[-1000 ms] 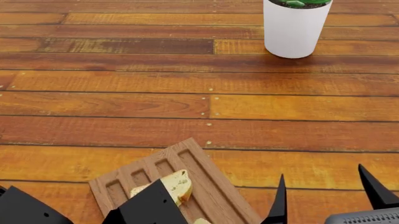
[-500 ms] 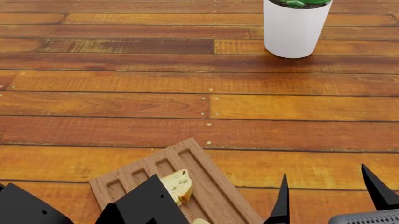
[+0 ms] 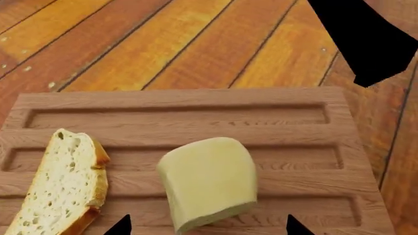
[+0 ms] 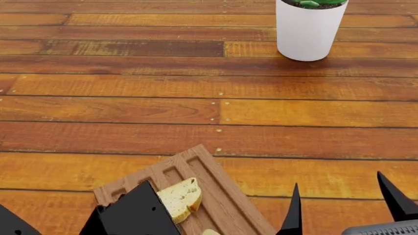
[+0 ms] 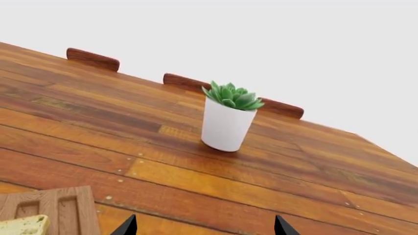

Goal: Place the bread and cheese on the cutting board.

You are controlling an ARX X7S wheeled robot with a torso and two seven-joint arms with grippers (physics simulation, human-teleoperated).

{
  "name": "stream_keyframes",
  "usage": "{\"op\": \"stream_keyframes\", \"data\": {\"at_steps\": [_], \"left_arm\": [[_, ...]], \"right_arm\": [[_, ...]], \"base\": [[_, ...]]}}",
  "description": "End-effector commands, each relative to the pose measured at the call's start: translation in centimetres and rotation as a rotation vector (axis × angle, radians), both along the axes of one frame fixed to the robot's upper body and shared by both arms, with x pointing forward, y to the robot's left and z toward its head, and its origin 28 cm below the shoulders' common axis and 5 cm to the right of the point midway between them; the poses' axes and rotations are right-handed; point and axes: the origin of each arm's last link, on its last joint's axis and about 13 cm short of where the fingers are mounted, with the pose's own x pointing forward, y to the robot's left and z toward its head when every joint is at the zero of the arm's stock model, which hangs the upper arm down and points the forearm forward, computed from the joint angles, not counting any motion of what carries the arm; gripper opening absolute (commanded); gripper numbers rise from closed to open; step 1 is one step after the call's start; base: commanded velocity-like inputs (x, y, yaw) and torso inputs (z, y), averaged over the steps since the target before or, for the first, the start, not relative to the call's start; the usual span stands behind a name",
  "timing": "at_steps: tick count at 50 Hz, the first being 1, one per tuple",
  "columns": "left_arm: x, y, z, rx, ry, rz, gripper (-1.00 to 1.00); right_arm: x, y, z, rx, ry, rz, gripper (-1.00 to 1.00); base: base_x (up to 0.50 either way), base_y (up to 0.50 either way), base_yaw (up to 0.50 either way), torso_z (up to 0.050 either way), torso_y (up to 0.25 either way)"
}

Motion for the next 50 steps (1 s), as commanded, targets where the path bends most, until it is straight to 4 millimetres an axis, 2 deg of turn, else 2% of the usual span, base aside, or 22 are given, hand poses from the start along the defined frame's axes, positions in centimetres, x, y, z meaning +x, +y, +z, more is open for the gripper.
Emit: {"op": "stream_keyframes", "data": {"at_steps": [1,5,16,20,27,36,42,47,50], "left_arm": [[-2.8,0.9,0.9,-0.030,-0.114,-0.030,1.00],[-4.3,1.0,0.9,-0.057,-0.119,-0.036,1.00],[-5.1,3.5,-0.1,-0.089,-0.176,0.030,1.00],[-5.4,4.4,-0.3,-0.109,-0.212,0.083,1.00],[-5.7,5.8,-2.2,-0.084,-0.282,0.194,1.00],[-6.8,7.4,-1.9,-0.091,-0.371,0.345,1.00],[-5.8,8.0,-1.9,-0.092,-0.462,0.480,1.00],[-5.2,8.2,-1.3,-0.210,-0.504,0.592,1.00],[-5.3,8.2,-1.2,-0.218,-0.532,0.616,1.00]], "right_arm": [[0.1,0.1,0.6,-0.007,-0.049,0.000,1.00],[0.1,0.1,0.7,-0.023,-0.054,-0.003,1.00],[0.0,0.1,0.8,-0.050,-0.061,-0.007,1.00],[0.0,0.1,0.9,-0.055,-0.069,-0.020,1.00],[0.0,0.0,0.9,-0.045,-0.070,-0.035,1.00],[0.0,0.0,0.9,-0.049,-0.074,-0.048,1.00],[0.0,-0.3,0.7,-0.074,-0.062,-0.075,1.00],[-0.1,-0.5,0.6,-0.073,-0.061,-0.092,1.00],[-0.1,-0.6,0.7,-0.074,-0.066,-0.101,1.00]], "base": [[0.00,0.00,0.00,0.000,0.000],[0.00,0.00,0.00,0.000,0.000],[0.00,0.00,0.00,0.000,0.000],[0.00,0.00,0.00,0.000,0.000],[0.00,0.00,0.00,0.000,0.000],[0.00,0.00,0.00,0.000,0.000],[0.00,0.00,0.00,0.000,0.000],[0.00,0.00,0.00,0.000,0.000],[0.00,0.00,0.00,0.000,0.000]]}}
